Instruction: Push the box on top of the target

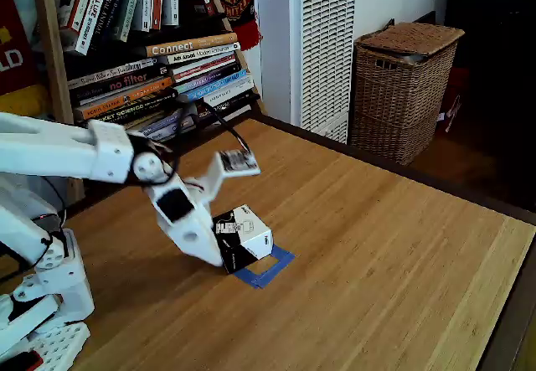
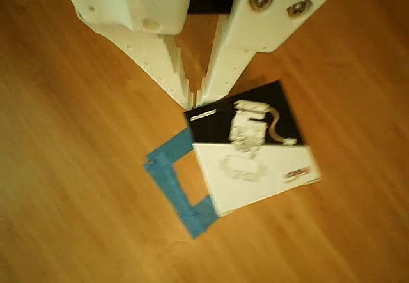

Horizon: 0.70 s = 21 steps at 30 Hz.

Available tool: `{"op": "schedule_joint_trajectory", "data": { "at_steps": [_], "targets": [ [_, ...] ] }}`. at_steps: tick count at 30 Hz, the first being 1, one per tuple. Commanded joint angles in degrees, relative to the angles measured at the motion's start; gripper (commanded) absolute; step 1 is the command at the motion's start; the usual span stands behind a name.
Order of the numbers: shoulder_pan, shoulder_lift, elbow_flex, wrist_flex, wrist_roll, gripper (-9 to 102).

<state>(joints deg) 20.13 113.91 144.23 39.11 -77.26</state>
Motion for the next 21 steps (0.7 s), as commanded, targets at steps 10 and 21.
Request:
{"op": "schedule_joint_trajectory", "data": {
  "at_steps": [10,21],
  "targets": [
    [2.3,-3.2,-5.7,-1.3,-3.6,0],
    [8.3,1.5,-4.7,3.2,-10.8,0]
  ]
}}
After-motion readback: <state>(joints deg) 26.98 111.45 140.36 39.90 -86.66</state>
